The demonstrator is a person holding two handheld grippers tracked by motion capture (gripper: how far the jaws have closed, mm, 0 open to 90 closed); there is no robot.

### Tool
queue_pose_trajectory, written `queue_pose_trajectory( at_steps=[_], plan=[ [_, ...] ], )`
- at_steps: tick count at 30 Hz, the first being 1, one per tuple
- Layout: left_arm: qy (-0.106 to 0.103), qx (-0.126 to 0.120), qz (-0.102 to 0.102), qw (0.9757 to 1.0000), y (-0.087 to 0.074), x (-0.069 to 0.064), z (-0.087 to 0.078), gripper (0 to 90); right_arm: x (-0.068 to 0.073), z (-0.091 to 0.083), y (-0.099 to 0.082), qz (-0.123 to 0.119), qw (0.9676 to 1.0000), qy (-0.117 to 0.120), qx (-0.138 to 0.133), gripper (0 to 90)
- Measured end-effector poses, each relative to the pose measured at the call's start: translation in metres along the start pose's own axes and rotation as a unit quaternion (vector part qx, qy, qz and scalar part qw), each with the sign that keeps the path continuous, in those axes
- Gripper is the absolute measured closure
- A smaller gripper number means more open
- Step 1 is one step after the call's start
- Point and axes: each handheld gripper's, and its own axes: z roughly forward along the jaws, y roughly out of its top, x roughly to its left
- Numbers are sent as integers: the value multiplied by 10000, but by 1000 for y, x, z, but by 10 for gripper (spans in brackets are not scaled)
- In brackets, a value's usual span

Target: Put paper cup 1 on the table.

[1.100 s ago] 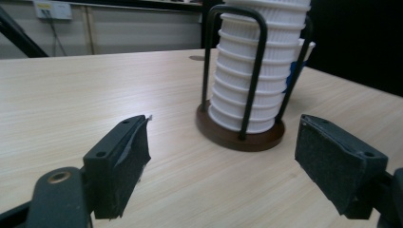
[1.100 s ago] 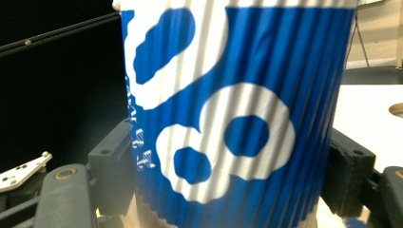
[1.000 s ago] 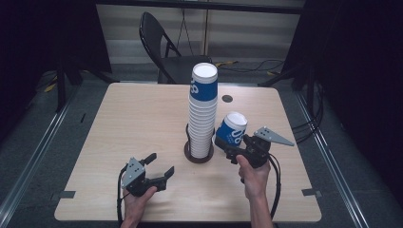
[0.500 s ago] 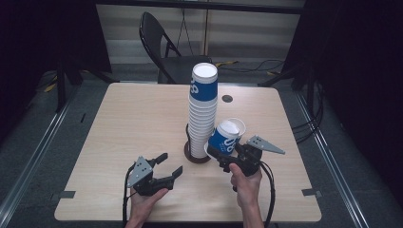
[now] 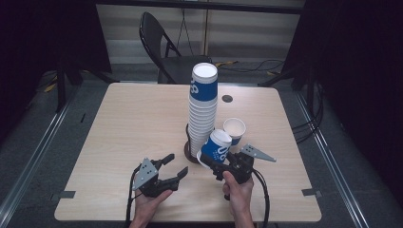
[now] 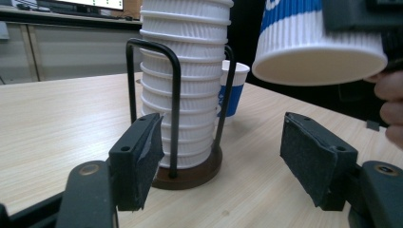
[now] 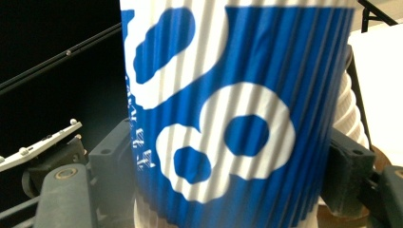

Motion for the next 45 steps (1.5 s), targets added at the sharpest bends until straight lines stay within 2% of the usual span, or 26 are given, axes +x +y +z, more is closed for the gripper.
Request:
queue_pose_trajectory(
  at_steps=[2, 5, 7, 10, 11, 12, 16, 19, 20, 21, 22, 24, 29, 34, 36, 42, 43, 45],
  plan=[
    [-30, -3, -39, 10000, -1, -1, 1, 316, 0, 0, -2, 15, 10000, 4, -17, 216],
    [-96, -3, 17, 10000, -2, -3, 2, 339, -1, 0, -11, 188, 9998, 55, -30, 217],
    [-149, -24, -16, 9999, -3, -4, 3, 351, -2, 1, -15, 283, 9995, 110, -22, 217],
    [-131, -12, -30, 9999, -3, -6, 4, 366, -2, 3, -19, 405, 9990, 166, -6, 218],
    [-102, 21, -12, 9999, -3, -7, 5, 392, -2, 4, -23, 521, 9983, 244, 10, 218],
    [-85, 63, 57, 9999, -4, -8, 5, 392, -2, 4, -23, 521, 9983, 244, 10, 218],
    [-146, 30, 89, 9998, -4, -10, 6, 438, -3, 6, -27, 677, 9973, 294, 39, 218],
    [-101, -61, 297, 9995, -4, -13, 6, 482, -2, 9, -32, 839, 9956, 407, 46, 219],
    [-101, -61, 297, 9995, -4, -13, 6, 486, -2, 9, -32, 839, 9956, 407, 46, 219],
    [-117, -113, 360, 9992, -4, -14, 7, 500, -2, 11, -34, 953, 9941, 508, 35, 219],
    [-117, -113, 360, 9992, -4, -14, 7, 507, -2, 11, -34, 953, 9941, 508, 35, 219],
    [-147, -222, 417, 9988, -6, -16, 8, 535, -2, 13, -37, 1092, 9919, 653, 55, 220],
    [-181, -339, 419, 9984, -6, -17, 9, 580, -4, 14, -39, 1394, 9856, 957, 26, 220],
    [-186, -394, 437, 9981, -6, -19, 10, 628, -5, 15, -40, 1510, 9832, 1019, 63, 220],
    [-138, -354, 463, 9982, -7, -20, 12, 693, -6, 15, -42, 1558, 9829, 977, 59, 220],
    [-124, -421, 514, 9977, -7, -22, 16, 713, -5, 18, -45, 1624, 9810, 1048, 136, 220],
    [-48, -467, 547, 9974, -6, -23, 17, 718, -3, 19, -45, 1673, 9793, 1122, 188, 220],
    [-9, -523, 506, 9973, -5, -24, 18, 722, -3, 20, -46, 1603, 9804, 1125, 221, 220]
  ],
)
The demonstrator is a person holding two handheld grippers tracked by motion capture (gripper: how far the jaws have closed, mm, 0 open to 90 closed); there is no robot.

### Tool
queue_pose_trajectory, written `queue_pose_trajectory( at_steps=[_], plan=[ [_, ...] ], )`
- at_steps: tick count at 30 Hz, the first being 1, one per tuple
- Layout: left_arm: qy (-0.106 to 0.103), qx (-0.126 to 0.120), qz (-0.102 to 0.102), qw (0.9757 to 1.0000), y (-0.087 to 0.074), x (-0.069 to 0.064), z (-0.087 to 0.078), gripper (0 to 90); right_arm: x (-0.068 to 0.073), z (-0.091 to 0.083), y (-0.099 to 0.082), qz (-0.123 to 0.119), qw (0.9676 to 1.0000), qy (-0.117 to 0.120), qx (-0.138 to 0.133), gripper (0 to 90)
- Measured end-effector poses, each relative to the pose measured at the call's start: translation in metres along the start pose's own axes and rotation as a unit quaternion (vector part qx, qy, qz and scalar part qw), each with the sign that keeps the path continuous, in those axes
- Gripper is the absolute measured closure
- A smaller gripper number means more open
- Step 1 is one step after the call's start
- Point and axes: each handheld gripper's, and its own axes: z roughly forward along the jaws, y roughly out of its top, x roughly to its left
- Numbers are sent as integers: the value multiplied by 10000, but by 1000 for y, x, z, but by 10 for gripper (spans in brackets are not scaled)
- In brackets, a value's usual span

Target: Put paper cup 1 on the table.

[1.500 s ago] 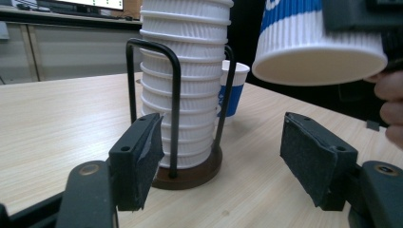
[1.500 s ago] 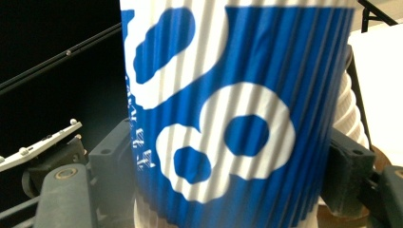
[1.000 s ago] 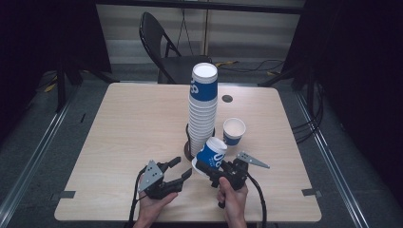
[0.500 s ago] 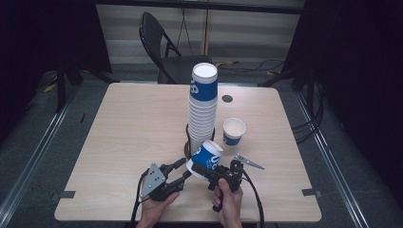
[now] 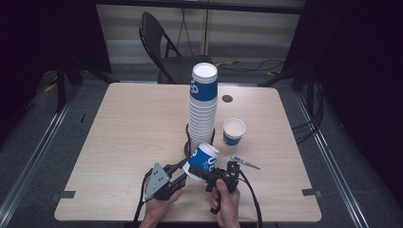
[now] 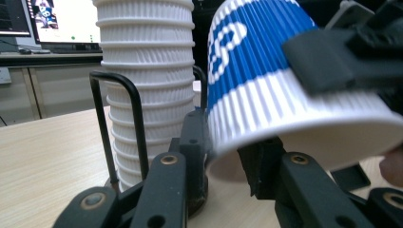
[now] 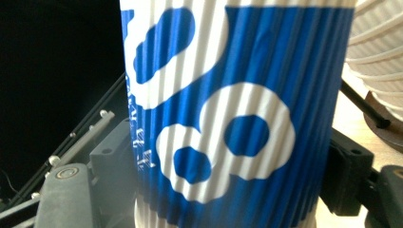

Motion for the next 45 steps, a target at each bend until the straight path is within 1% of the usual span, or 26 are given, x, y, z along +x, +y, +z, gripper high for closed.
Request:
queue_pose_trajectory(
  at_steps=[1, 2, 6, 8, 11, 13, 14, 17, 19, 21, 23, 24, 27, 29, 30, 31, 32, 33, 34, 36, 39, 40, 42, 43, 44, 45],
  plan=[
    [89, -5, 44, 10000, 1, 0, 0, 724, 0, 0, 0, -17, 10000, -12, 19, 220],
    [113, -8, 16, 9999, 1, -1, 1, 743, 0, 1, 0, -18, 10000, -6, 40, 220],
    [192, -71, 56, 9998, 1, -3, 6, 749, 1, 2, 0, -27, 9999, 18, 122, 219],
    [227, -65, 33, 9997, 0, -3, 6, 769, 2, 2, -1, -12, 9999, 51, 141, 219],
    [250, -73, 18, 9997, 0, -3, 6, 787, 2, 3, -1, 1, 9998, 39, 192, 218],
    [252, -66, 74, 9996, 0, -4, 5, 804, 2, 4, -1, 15, 9998, 43, 209, 212],
    [243, -84, 38, 9997, 1, -4, 5, 808, 2, 4, -1, 19, 9997, 69, 214, 206],
    [239, -66, 22, 9997, 1, -3, 4, 819, 4, 6, -1, -71, 9997, 31, 220, 180],
    [277, -6, 17, 9996, 2, -2, 3, 824, 5, 7, -1, -162, 9997, 1, 192, 173],
    [254, 0, -36, 9997, 1, -1, 2, 835, 6, 7, 0, -235, 9996, -91, 139, 156],
    [187, 36, -101, 9998, 1, -1, 1, 840, 7, 7, 2, -294, 9994, -144, 94, 141],
    [149, 78, -87, 9998, 1, 0, 0, 841, 7, 6, 3, -357, 9991, -194, 80, 138],
    [-14, 165, -192, 9997, 1, 0, -1, 843, 9, 6, 5, -503, 9983, -273, 56, 138],
    [-92, 278, -261, 9992, 2, 0, -1, 844, 9, 5, 6, -550, 9981, -289, 23, 137],
    [-126, 314, -332, 9989, 2, 0, -1, 844, 9, 4, 7, -561, 9979, -307, 17, 136],
    [-194, 363, -356, 9985, 2, 1, -1, 844, 9, 4, 8, -571, 9978, -325, 11, 135],
    [-211, 404, -416, 9981, 3, 2, -2, 845, 8, 3, 8, -602, 9976, -334, 3, 134],
    [-222, 427, -453, 9978, 3, 2, -3, 846, 9, 3, 9, -636, 9973, -360, 25, 132],
    [-239, 449, -444, 9977, 4, 2, -3, 846, 9, 3, 10, -680, 9970, -368, 37, 128],
    [-327, 472, -522, 9970, 4, 4, -4, 846, 10, 4, 10, -742, 9964, -397, 33, 120],
    [-338, 490, -522, 9969, 4, 4, -6, 847, 11, 4, 11, -705, 9968, -371, 26, 127],
    [-365, 527, -445, 9970, 5, 5, -8, 847, 10, 4, 12, -701, 9969, -354, -30, 131],
    [-448, 568, -491, 9962, 4, 6, -10, 847, 10, 3, 14, -719, 9966, -389, -89, 135],
    [-448, 568, -491, 9962, 4, 6, -10, 848, 10, 2, 16, -719, 9966, -386, -120, 134],
    [-493, 669, -483, 9954, 4, 7, -10, 848, 10, 1, 17, -733, 9964, -402, -153, 134],
    [-493, 669, -483, 9954, 4, 7, -10, 848, 10, 1, 17, -733, 9964, -402, -153, 134]
  ],
)
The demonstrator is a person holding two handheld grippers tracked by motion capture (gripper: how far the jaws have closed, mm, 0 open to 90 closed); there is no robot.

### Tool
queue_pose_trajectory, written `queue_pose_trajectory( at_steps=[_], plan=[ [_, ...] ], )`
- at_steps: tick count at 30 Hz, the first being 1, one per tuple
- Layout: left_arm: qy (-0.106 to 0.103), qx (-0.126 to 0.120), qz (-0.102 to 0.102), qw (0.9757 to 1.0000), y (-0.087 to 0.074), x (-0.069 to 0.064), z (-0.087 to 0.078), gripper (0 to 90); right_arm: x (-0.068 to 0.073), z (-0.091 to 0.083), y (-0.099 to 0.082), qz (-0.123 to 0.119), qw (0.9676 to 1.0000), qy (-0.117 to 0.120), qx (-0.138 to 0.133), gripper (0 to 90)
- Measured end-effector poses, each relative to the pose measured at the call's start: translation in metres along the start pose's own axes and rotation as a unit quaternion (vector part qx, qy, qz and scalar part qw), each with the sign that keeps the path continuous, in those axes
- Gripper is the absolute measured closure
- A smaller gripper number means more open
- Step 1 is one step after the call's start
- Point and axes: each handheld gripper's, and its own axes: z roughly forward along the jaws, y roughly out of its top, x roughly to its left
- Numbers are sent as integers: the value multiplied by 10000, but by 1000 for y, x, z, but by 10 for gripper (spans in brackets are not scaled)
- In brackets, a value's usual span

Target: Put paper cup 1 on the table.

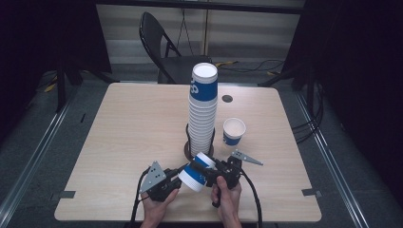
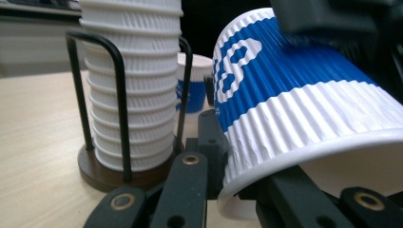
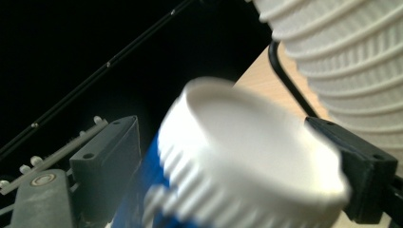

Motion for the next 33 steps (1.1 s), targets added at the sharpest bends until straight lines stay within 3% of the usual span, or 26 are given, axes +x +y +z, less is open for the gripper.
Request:
queue_pose_trajectory(
  at_steps=[1, 5, 11, 14, 17, 20, 21, 24, 26, 30, 31, 32, 33],
  plan=[
    [-13, 122, 33, 9999, 0, 1, 0, 848, -1, -2, 4, -32, 9999, -102, -61, 136],
    [-23, 269, -10, 9996, 3, 4, -2, 849, 0, -6, 7, -177, 9996, -148, -133, 136],
    [-178, 148, -140, 9996, 5, 14, -9, 849, 1, -13, 7, -320, 9987, -324, -237, 138],
    [-139, 222, -137, 9996, 6, 17, -11, 849, 3, -16, 5, -434, 9981, -303, -307, 133],
    [-61, 472, -15, 9989, 9, 22, -15, 850, 6, -21, 5, -725, 9957, -374, -446, 131],
    [-8, 646, 12, 9979, 14, 27, -19, 850, 7, -26, 6, -1058, 9926, -437, -400, 126],
    [114, 684, 76, 9976, 15, 28, -20, 850, 7, -28, 6, -1105, 9921, -457, -376, 127],
    [202, 869, 180, 9959, 19, 32, -21, 848, 7, -29, 6, -1201, 9907, -564, -311, 132],
    [283, 972, 246, 9946, 24, 35, -24, 849, 6, -31, 3, -1434, 9862, -793, -230, 132],
    [195, 925, 54, 9955, 25, 41, -27, 849, 4, -32, 0, -1504, 9847, -859, -180, 137],
    [198, 1014, 69, 9946, 27, 43, -28, 849, 2, -33, -2, -1612, 9821, -957, -162, 137],
    [198, 1014, 69, 9946, 27, 43, -28, 849, 2, -33, -2, -1612, 9821, -957, -162, 137],
    [182, 1085, 39, 9939, 30, 44, -29, 849, 2, -32, -4, -1751, 9785, -1082, -150, 137]
  ],
)
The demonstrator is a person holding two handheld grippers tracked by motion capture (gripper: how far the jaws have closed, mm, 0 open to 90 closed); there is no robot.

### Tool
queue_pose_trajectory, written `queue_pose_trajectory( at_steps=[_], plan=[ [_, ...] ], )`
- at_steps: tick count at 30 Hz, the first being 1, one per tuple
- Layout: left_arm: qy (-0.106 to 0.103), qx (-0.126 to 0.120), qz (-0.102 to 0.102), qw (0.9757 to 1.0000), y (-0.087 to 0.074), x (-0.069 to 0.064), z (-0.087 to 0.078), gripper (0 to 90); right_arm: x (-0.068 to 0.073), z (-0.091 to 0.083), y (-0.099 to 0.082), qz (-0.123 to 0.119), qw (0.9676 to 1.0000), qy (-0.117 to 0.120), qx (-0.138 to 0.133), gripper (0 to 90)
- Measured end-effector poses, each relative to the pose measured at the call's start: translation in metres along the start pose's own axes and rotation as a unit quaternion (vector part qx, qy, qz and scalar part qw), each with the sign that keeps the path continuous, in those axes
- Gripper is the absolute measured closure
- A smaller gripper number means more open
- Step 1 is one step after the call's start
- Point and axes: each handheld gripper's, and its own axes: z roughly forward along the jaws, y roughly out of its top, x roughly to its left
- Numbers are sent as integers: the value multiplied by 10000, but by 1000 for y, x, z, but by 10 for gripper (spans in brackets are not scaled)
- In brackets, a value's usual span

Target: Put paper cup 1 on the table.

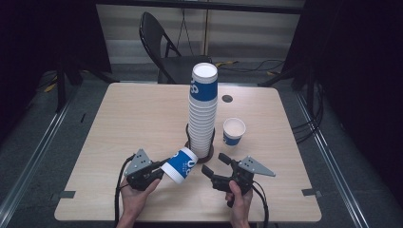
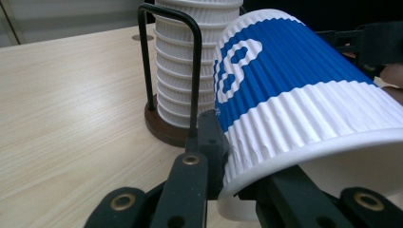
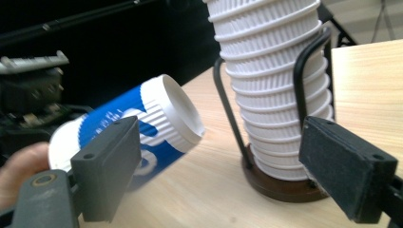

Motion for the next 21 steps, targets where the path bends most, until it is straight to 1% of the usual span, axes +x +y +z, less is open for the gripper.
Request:
queue_pose_trajectory(
  at_steps=[1, 2, 3, 4, 5, 6, 7, 8, 9, 10, 11, 12, 13, 14, 16, 17, 18, 19, 20, 21],
  plan=[
    [0, 0, 0, 10000, 0, 0, 0, 849, 0, 0, 0, 0, 10000, 0, 0, 137],
    [53, 20, -53, 10000, 2, 2, -1, 849, 1, 1, -2, -169, 9997, -110, 103, 137],
    [53, 20, -53, 10000, 2, 2, -1, 849, 1, 1, -2, -169, 9997, -110, 103, 137],
    [115, 109, -88, 9998, 5, 4, -2, 849, 3, 2, -6, -341, 9988, -202, 279, 136],
    [115, 109, -88, 9998, 5, 4, -2, 849, 3, 2, -6, -341, 9988, -202, 279, 136],
    [78, 188, -101, 9997, 7, 6, -2, 848, 5, 4, -11, -497, 9975, -259, 431, 133],
    [78, 188, -101, 9997, 7, 6, -2, 849, 7, 5, -13, -570, 9966, -304, 503, 131],
    [69, 280, -67, 9996, 10, 8, -2, 849, 8, 6, -15, -663, 9960, -300, 521, 131],
    [69, 280, -67, 9996, 10, 8, -2, 848, 9, 7, -16, -765, 9950, -331, 558, 131],
    [31, 364, -79, 9993, 12, 8, -2, 848, 11, 9, -18, -931, 9935, -372, 540, 130],
    [31, 364, -79, 9993, 12, 8, -2, 847, 11, 9, -18, -931, 9935, -372, 540, 130],
    [-1, 484, 54, 9988, 16, 9, -1, 847, 13, 11, -19, -1064, 9920, -348, 578, 129],
    [-1, 484, 54, 9988, 16, 9, -1, 847, 13, 11, -19, -1064, 9920, -348, 578, 129],
    [-22, 641, 31, 9979, 18, 10, 0, 847, 16, 12, -20, -1146, 9912, -354, 557, 136],
    [-49, 654, 62, 9978, 21, 10, 0, 848, 19, 14, -20, -1365, 9878, -376, 650, 137],
    [-49, 654, 62, 9978, 21, 10, 0, 848, 19, 14, -20, -1365, 9878, -376, 650, 137],
    [-73, 704, 65, 9975, 22, 10, 0, 848, 21, 15, -20, -1543, 9849, -302, 719, 140],
    [-83, 860, 90, 9962, 25, 10, 0, 849, 23, 16, -21, -1654, 9826, -322, 779, 141],
    [-118, 929, 133, 9955, 27, 9, 1, 850, 24, 16, -21, -1703, 9812, -317, 846, 141],
    [-118, 929, 133, 9955, 27, 9, 1, 849, 24, 16, -21, -1703, 9812, -317, 846, 141]
  ],
)
